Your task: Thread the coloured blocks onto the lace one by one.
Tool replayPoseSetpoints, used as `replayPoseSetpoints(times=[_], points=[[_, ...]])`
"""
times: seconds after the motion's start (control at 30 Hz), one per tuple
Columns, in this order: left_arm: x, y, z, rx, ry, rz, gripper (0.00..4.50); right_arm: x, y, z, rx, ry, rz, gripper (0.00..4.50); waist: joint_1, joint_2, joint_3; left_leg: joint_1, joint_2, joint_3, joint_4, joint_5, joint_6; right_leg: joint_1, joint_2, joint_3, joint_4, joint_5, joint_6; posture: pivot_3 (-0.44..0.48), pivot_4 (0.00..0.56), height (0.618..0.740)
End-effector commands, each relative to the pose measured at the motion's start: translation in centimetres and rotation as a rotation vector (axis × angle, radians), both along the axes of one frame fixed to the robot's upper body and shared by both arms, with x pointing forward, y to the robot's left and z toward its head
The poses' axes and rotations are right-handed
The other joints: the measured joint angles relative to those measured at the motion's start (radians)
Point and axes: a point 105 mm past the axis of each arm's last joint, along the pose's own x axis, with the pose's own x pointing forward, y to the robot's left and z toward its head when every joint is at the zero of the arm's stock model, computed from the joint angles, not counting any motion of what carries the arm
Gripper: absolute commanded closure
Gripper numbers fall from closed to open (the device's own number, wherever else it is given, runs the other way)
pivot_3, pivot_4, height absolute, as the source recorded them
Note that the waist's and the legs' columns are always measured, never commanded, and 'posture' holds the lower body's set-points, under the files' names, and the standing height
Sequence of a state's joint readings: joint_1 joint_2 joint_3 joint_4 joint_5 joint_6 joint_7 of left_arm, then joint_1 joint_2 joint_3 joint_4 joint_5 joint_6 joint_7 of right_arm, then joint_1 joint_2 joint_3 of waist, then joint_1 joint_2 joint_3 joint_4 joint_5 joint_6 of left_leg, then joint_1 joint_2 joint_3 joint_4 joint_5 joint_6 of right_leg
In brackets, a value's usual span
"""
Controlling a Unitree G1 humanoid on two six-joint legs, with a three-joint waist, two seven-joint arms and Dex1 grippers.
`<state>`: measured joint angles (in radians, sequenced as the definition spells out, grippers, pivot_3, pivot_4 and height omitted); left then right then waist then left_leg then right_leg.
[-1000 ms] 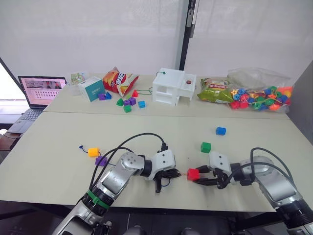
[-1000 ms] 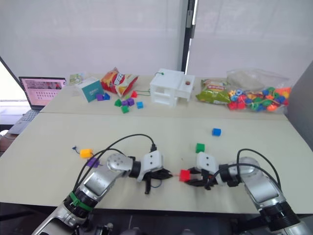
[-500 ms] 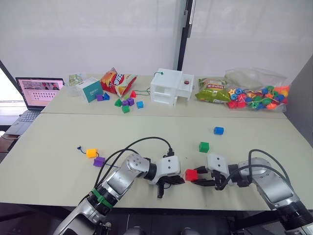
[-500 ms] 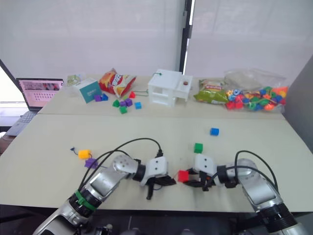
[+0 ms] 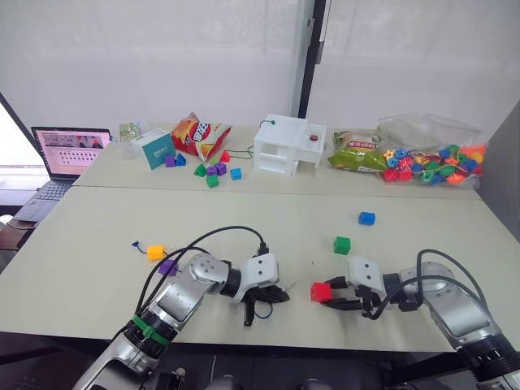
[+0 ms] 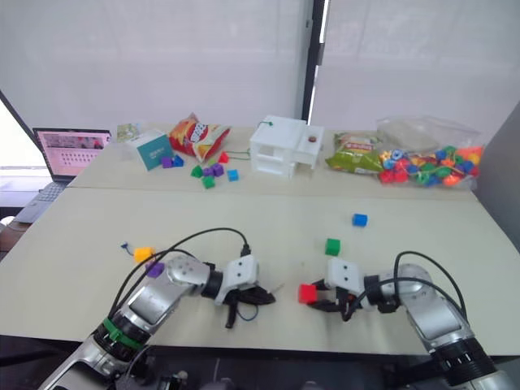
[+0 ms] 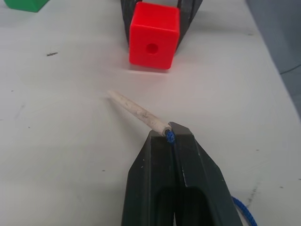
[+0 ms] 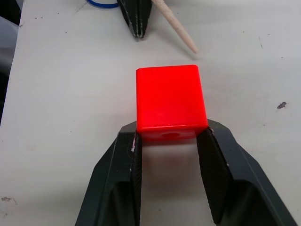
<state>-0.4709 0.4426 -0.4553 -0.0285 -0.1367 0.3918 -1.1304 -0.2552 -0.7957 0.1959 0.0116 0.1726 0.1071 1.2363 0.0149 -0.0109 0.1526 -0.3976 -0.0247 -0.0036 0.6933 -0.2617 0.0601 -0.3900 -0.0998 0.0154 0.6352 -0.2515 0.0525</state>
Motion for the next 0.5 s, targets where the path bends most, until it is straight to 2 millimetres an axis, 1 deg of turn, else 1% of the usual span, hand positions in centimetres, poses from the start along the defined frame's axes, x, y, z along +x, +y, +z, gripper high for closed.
replayPoseSetpoints(times=[0.03,0.23,0.3,0.33,0.4,0.47,0.5], points=[[-0.9,-0.2,1.3,-0.061,0.035,-0.047,4.5,-0.9,-1.3,-2.5,-0.093,0.09,-0.017,3.35,0.001,0.0,0.0,0.0,0.0,-0.001,0.0,0.0,0.0,0.0,0.0,-0.001,0.0,0.0,0.0,0.0,0.15,0.74],[-0.9,-0.5,1.4,-0.082,0.055,-0.048,4.5,-1.3,-1.0,-2.3,-0.089,0.093,-0.003,3.35,0.002,0.0,0.0,0.0,0.0,-0.001,0.0,0.0,0.0,0.001,-0.001,-0.001,-0.003,0.0,0.0,0.0,0.15,0.74],[-0.6,-0.3,1.1,-0.046,0.037,-0.045,4.5,-1.5,-0.9,-2.2,-0.085,0.094,-0.003,3.35,0.002,0.0,0.0,-0.001,0.0,-0.001,0.0,0.0,0.0,0.001,-0.001,-0.001,-0.003,0.0,0.0,0.0,0.15,0.74],[-0.2,-0.1,0.7,-0.011,0.015,-0.03,4.5,-1.5,-0.8,-2.1,-0.083,0.095,-0.005,3.35,0.003,0.0,0.0,-0.001,0.0,-0.001,0.0,0.0,0.0,0.001,-0.001,-0.001,-0.003,0.0,0.0,0.0,0.15,0.74],[1.1,0.6,0.0,0.067,-0.05,0.036,4.5,-1.5,-0.6,-2.0,-0.076,0.092,-0.01,3.35,0.004,0.0,0.0,-0.001,0.0,-0.002,-0.001,0.0,0.0,0.001,-0.001,-0.001,-0.004,0.0,0.0,0.0,0.15,0.74],[2.3,1.1,0.3,0.08,-0.084,0.104,4.5,-1.5,-0.3,-1.8,-0.065,0.087,-0.013,3.35,0.006,0.0,0.0,-0.001,0.0,-0.002,-0.001,0.0,0.0,0.001,-0.001,-0.001,-0.004,0.0,0.0,0.0,0.15,0.74],[2.5,1.4,0.5,0.086,-0.094,0.109,4.5,-1.5,-0.1,-1.7,-0.063,0.085,-0.014,3.35,0.005,0.0,0.0,-0.001,0.0,-0.002,0.0,0.0,0.0,0.001,-0.001,-0.001,-0.004,0.0,0.0,0.0,0.15,0.74]])
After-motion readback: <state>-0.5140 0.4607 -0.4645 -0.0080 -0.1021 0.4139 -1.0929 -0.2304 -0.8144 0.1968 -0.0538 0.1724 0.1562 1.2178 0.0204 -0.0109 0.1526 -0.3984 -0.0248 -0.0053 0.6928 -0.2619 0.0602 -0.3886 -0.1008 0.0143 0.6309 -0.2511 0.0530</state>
